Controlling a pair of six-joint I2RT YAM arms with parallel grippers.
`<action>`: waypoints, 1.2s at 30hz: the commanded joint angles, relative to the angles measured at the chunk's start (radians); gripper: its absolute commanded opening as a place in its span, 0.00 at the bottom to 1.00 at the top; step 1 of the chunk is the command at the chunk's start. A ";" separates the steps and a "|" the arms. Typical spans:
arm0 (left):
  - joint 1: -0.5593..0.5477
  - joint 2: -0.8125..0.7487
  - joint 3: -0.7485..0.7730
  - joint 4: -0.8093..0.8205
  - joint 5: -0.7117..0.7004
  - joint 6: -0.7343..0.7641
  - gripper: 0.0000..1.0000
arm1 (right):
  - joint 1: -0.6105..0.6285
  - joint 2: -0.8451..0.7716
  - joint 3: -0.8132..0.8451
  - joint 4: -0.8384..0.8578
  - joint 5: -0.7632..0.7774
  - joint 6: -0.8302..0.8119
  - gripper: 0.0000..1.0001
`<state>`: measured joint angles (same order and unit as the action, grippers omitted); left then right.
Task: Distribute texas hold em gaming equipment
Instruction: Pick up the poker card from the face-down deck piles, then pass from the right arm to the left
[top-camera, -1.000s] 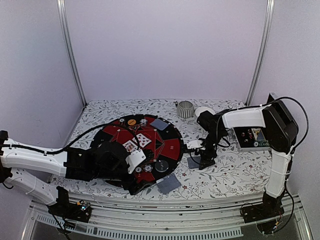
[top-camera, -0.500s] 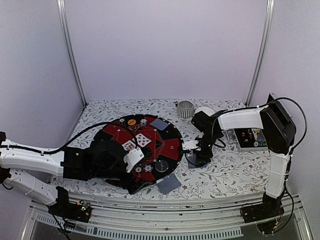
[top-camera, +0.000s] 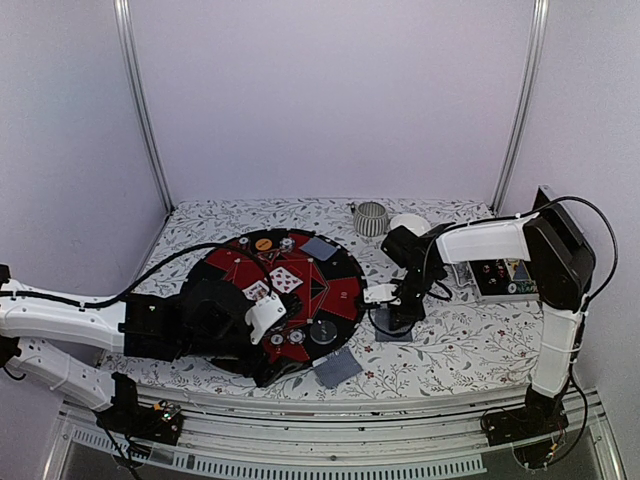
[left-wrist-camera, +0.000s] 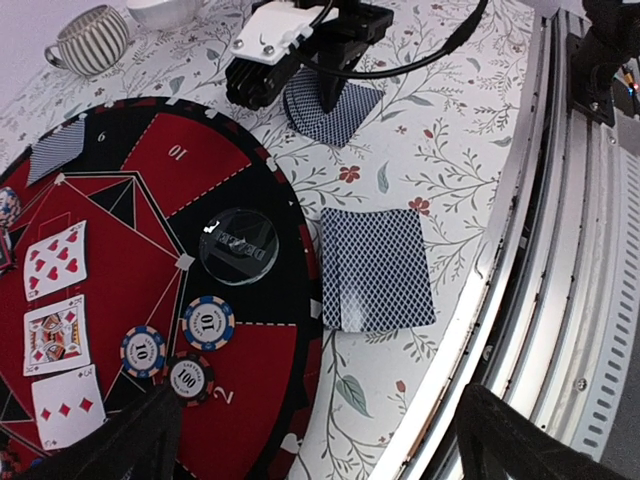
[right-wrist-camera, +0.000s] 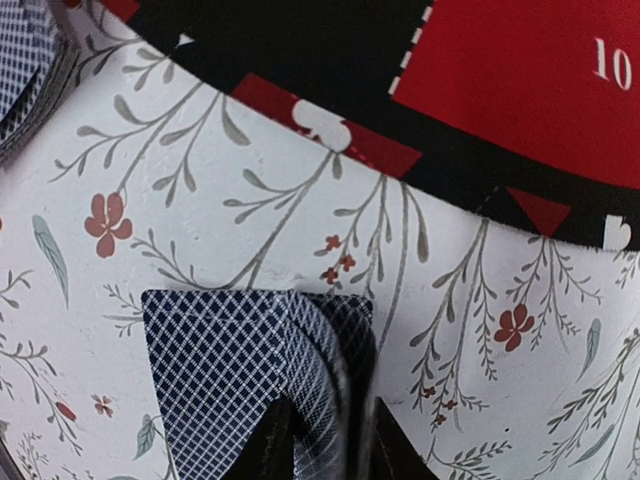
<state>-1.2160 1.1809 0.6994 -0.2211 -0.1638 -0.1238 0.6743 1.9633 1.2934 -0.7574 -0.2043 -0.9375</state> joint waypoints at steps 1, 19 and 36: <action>0.010 -0.023 -0.009 -0.009 -0.008 0.003 0.98 | 0.012 -0.001 -0.040 -0.037 -0.001 0.026 0.18; 0.011 -0.030 -0.015 0.036 -0.010 0.001 0.97 | 0.018 -0.287 -0.045 0.046 -0.096 0.070 0.02; -0.005 -0.140 -0.110 0.338 -0.019 -0.003 0.74 | 0.386 -0.362 0.016 0.229 -0.256 0.214 0.02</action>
<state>-1.2163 1.0805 0.6277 -0.0265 -0.1696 -0.1291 0.9710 1.6135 1.2728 -0.6197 -0.3901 -0.7914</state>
